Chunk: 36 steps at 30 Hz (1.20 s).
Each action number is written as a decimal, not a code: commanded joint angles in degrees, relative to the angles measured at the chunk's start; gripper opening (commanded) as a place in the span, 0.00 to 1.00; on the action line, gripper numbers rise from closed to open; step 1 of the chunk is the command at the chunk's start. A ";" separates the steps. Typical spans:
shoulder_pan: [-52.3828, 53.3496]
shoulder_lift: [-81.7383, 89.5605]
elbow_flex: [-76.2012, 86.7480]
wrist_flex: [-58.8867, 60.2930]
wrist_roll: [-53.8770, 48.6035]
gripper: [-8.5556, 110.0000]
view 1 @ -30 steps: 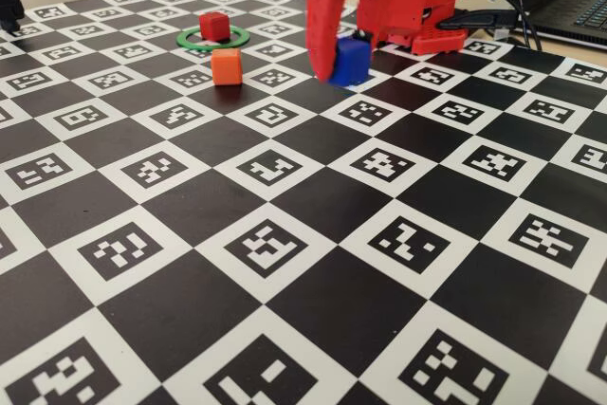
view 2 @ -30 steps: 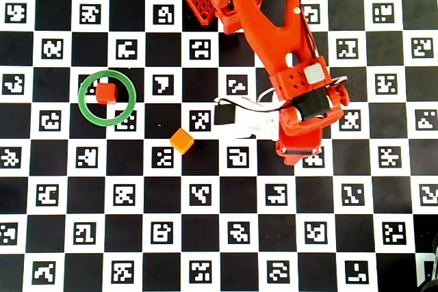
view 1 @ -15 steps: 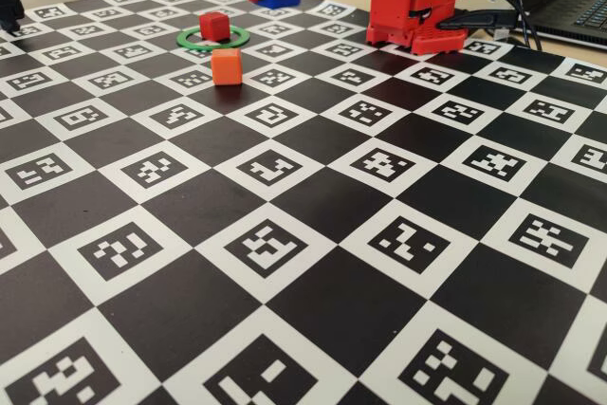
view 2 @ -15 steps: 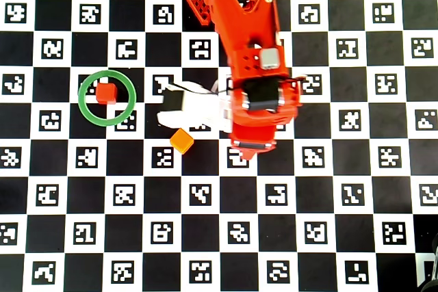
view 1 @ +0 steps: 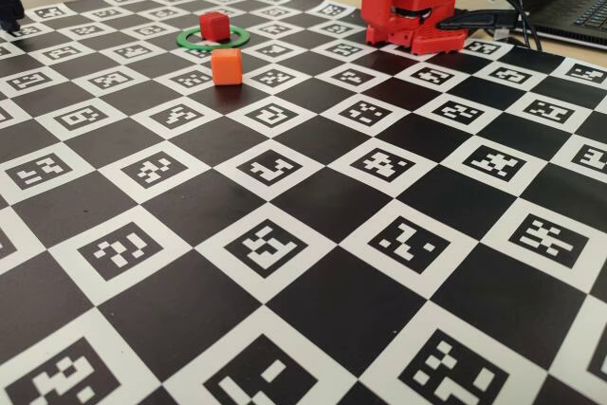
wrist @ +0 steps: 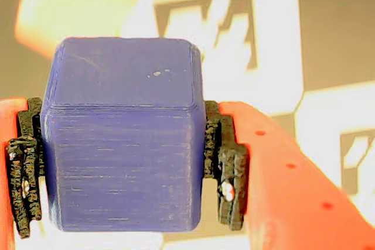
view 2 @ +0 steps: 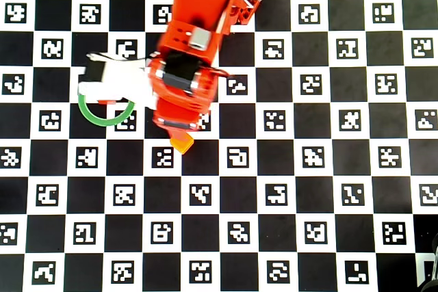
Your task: Grab the red cube then put it in the green circle then put the blue cube on top and finally the orange cube on top
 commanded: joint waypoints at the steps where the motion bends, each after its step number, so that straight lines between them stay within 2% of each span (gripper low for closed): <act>1: 5.80 4.31 -3.60 -0.09 -10.72 0.07; 13: 18.11 1.05 -1.93 -5.01 -25.05 0.07; 36: 25.75 -5.45 7.47 -15.29 -32.34 0.07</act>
